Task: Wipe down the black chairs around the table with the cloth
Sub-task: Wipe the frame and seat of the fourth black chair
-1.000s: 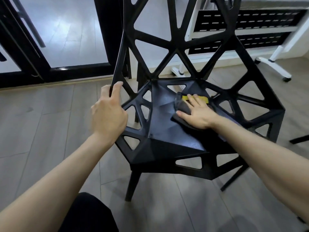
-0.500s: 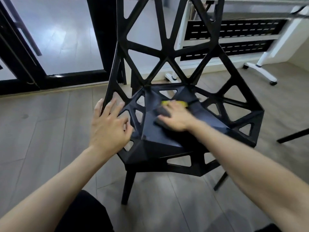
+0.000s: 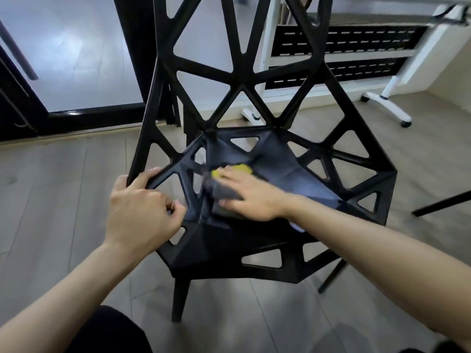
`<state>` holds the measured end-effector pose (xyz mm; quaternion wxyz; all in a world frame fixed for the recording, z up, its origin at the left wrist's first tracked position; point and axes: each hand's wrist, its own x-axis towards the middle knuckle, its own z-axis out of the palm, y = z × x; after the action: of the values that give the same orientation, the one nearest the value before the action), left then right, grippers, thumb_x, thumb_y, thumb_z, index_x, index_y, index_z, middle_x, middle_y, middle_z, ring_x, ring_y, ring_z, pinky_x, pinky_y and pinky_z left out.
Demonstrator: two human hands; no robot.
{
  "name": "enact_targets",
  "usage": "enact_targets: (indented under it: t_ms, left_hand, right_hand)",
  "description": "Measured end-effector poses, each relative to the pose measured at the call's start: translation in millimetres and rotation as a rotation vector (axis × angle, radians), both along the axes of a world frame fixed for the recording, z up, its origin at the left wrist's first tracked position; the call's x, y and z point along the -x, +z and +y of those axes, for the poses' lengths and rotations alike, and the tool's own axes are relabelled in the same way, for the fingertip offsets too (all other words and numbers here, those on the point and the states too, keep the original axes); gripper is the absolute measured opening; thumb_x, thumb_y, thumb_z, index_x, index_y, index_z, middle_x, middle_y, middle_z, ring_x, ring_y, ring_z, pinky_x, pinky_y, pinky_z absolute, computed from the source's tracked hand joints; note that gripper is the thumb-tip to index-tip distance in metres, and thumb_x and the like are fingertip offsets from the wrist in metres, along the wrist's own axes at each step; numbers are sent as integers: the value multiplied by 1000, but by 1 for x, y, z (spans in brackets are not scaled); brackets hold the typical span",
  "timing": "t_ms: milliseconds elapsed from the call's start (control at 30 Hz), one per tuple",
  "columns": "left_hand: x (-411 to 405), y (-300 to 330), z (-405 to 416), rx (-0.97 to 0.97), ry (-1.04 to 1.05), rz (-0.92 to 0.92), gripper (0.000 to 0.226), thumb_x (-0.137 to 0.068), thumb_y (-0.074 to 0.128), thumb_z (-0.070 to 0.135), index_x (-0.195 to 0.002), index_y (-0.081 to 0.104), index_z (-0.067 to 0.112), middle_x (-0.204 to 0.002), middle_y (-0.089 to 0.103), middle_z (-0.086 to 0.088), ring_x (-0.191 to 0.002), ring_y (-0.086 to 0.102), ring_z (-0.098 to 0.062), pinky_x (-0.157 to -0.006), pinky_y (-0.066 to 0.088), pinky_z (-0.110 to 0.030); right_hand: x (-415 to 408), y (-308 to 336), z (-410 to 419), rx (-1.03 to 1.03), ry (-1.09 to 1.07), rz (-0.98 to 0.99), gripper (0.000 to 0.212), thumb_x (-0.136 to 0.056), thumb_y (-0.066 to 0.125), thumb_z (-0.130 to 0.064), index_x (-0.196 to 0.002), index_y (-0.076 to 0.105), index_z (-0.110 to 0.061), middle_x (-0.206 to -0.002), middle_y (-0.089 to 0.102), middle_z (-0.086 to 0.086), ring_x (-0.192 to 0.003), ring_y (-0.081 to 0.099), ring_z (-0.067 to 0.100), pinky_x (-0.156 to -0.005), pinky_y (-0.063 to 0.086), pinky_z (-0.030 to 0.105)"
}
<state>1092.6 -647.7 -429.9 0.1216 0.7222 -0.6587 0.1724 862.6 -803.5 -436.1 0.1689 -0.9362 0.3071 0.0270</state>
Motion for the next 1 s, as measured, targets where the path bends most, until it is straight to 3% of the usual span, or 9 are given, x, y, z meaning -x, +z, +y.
enact_targets:
  t_ms: [100, 167, 267, 400, 533, 733, 900, 933, 1000]
  left_hand:
    - [-2, -1, -2, 24, 6, 16, 51, -92, 49, 42, -48, 68, 26, -66, 74, 9, -135, 62, -17, -94, 40, -47]
    - [-3, -4, -4, 43, 1, 29, 50, -92, 49, 42, -47, 65, 25, -64, 72, 10, -134, 62, -15, -91, 39, -46]
    - [-5, -5, -7, 45, 19, 40, 49, -91, 49, 41, -49, 68, 24, -65, 73, 10, -134, 62, -14, -88, 39, -44]
    - [-2, -3, -8, 11, 27, 52, 48, -91, 49, 40, -50, 70, 24, -67, 74, 9, -133, 62, -14, -87, 39, -43]
    - [0, -1, -6, -33, 46, 40, 46, -91, 53, 42, -51, 70, 26, -68, 74, 12, -135, 59, -12, -88, 38, -42]
    - [0, 0, -9, -55, 73, 41, 42, -89, 57, 41, -55, 75, 26, -68, 75, 11, -135, 59, -13, -89, 39, -42]
    - [-1, 0, -7, -36, 55, 69, 41, -88, 55, 40, -57, 78, 25, -66, 74, 9, -134, 61, -16, -89, 39, -43]
    - [-1, 0, -7, -49, 61, 71, 43, -89, 53, 41, -58, 78, 26, -67, 74, 10, -134, 61, -16, -89, 39, -43]
    - [0, 1, -7, -68, 67, 78, 46, -89, 49, 42, -58, 79, 26, -67, 74, 11, -134, 60, -15, -90, 41, -43]
  right_hand:
    - [25, 9, -25, 47, 63, 0, 74, -105, 41, -64, -169, 21, -32, -178, 12, -7, -164, 3, 11, -132, -1, 31]
    - [44, 11, -88, 221, -227, 78, 74, -105, 39, -64, -166, 31, -24, -175, 24, 9, -162, 16, 28, -132, 8, 41]
    - [40, -3, -144, 314, -592, 157, 88, -102, 24, -68, -170, 15, -11, -177, 11, 13, -164, 5, 29, -133, 1, 44]
    - [69, -9, -110, 173, -448, 167, 85, -106, 32, -66, -171, 8, -17, -179, 0, 9, -165, -5, 23, -133, -6, 38]
    - [94, 0, -77, 198, -363, 203, 82, -106, 36, -65, -171, 14, -21, -179, 0, 0, -164, -6, 14, -131, -10, 31]
    - [-2, -8, -134, 214, -435, 190, 89, -100, 26, -76, -171, 5, -28, -179, -5, 9, -165, -10, 24, -132, -7, 45]
    - [-1, 13, 17, -23, 101, 25, 76, -107, 41, -63, -170, 12, -34, -177, 4, -10, -163, -3, 7, -132, -2, 32]
    - [15, 21, 26, -38, 162, 17, 78, -103, 42, -71, -169, 17, -37, -176, 10, -14, -162, 3, 5, -132, 2, 30]
    - [47, 33, 3, 104, 63, 146, 95, -88, 27, -95, -165, 32, -38, -171, 32, -8, -159, 23, 14, -131, 19, 38]
